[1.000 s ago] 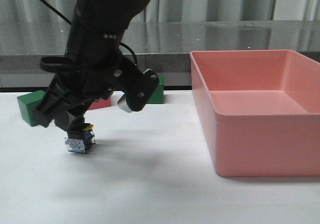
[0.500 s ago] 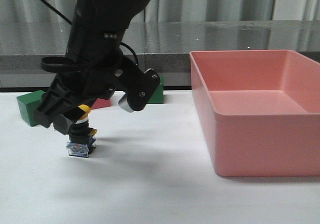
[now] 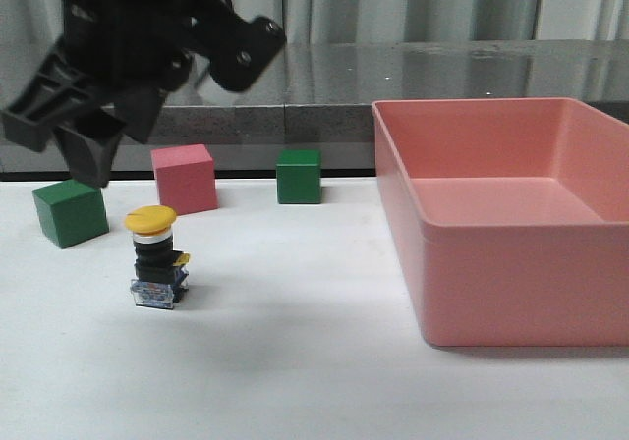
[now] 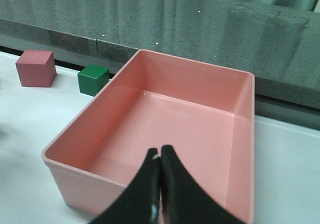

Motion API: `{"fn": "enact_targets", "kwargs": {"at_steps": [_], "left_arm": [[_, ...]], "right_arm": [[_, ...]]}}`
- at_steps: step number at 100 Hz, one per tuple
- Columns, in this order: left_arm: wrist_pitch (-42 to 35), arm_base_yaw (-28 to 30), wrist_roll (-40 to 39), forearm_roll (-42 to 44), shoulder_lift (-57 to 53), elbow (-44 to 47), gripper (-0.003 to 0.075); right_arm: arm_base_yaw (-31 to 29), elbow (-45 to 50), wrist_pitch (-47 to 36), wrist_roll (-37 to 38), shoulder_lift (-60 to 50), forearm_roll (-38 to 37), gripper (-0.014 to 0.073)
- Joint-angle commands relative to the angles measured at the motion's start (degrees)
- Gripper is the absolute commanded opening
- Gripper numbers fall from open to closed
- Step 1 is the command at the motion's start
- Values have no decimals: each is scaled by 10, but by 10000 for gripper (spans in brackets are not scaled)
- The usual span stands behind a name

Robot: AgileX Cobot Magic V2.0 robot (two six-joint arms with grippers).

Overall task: Place and stand button with both arms
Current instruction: 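Raise the left gripper away from the standing switch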

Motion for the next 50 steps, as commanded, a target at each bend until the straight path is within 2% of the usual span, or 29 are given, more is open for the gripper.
{"fn": "enact_targets", "kwargs": {"at_steps": [1, 8, 23, 38, 50], "left_arm": [[35, 17, -2, 3, -62, -15, 377], [33, 34, -52, -4, -87, -15, 272], [1, 80, -151, -37, -135, -15, -21], [-70, 144, -224, -164, -181, -15, -20], [-167, 194, -227, -285, -233, 14, -20]], "right_arm": [[-3, -15, -40, 1, 2, 4, -62], [-3, -15, -40, 1, 2, 4, -62], [-3, -15, -40, 1, 2, 4, -62], [-3, -15, -40, 1, 2, 4, -62], [-3, -15, -40, 1, 2, 4, -62]]}}
